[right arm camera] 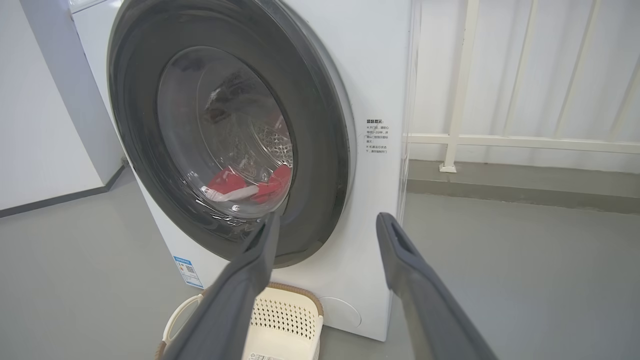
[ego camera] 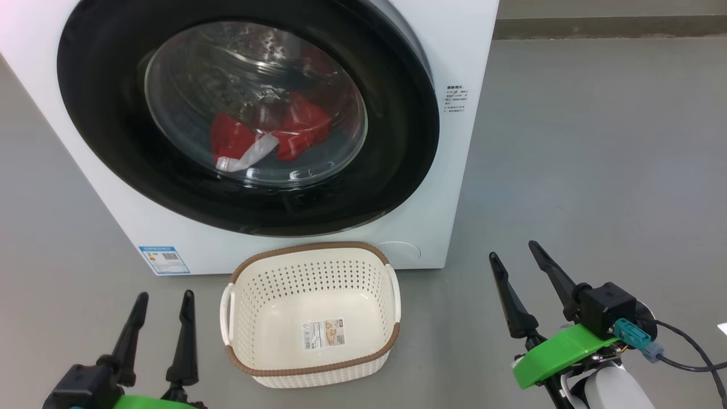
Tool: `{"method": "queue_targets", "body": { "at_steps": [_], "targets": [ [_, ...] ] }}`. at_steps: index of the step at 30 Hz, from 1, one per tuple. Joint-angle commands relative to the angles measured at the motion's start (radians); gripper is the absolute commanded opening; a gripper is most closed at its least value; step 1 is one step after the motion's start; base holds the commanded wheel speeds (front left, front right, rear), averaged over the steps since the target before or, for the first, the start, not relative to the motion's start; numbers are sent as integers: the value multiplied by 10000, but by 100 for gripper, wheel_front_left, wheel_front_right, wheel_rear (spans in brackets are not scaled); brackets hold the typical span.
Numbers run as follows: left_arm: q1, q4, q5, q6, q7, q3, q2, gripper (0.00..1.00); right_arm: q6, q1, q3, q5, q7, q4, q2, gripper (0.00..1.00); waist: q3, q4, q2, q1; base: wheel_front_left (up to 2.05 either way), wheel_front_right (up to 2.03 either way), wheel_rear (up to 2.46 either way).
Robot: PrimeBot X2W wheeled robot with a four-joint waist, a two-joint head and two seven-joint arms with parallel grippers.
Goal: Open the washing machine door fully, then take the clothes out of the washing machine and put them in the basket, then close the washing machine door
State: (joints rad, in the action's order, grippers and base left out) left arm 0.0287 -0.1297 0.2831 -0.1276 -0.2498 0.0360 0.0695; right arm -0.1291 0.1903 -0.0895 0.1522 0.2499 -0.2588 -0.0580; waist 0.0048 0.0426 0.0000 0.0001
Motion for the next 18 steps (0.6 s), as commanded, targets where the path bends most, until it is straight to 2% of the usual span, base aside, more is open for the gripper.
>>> {"method": "queue_targets", "body": {
  "at_steps": [1,18],
  "targets": [
    [286,279,-22,-31,-120,-309,236,100,-16,390,-290,-111,118,290,74,100,4,0,0,-1,0,0,0],
    [316,362,-3,-31,-120,-309,263,100,-16,413,-204,-24,118,363,77,100,112,17,0,-1,0,0,0]
  ]
}}
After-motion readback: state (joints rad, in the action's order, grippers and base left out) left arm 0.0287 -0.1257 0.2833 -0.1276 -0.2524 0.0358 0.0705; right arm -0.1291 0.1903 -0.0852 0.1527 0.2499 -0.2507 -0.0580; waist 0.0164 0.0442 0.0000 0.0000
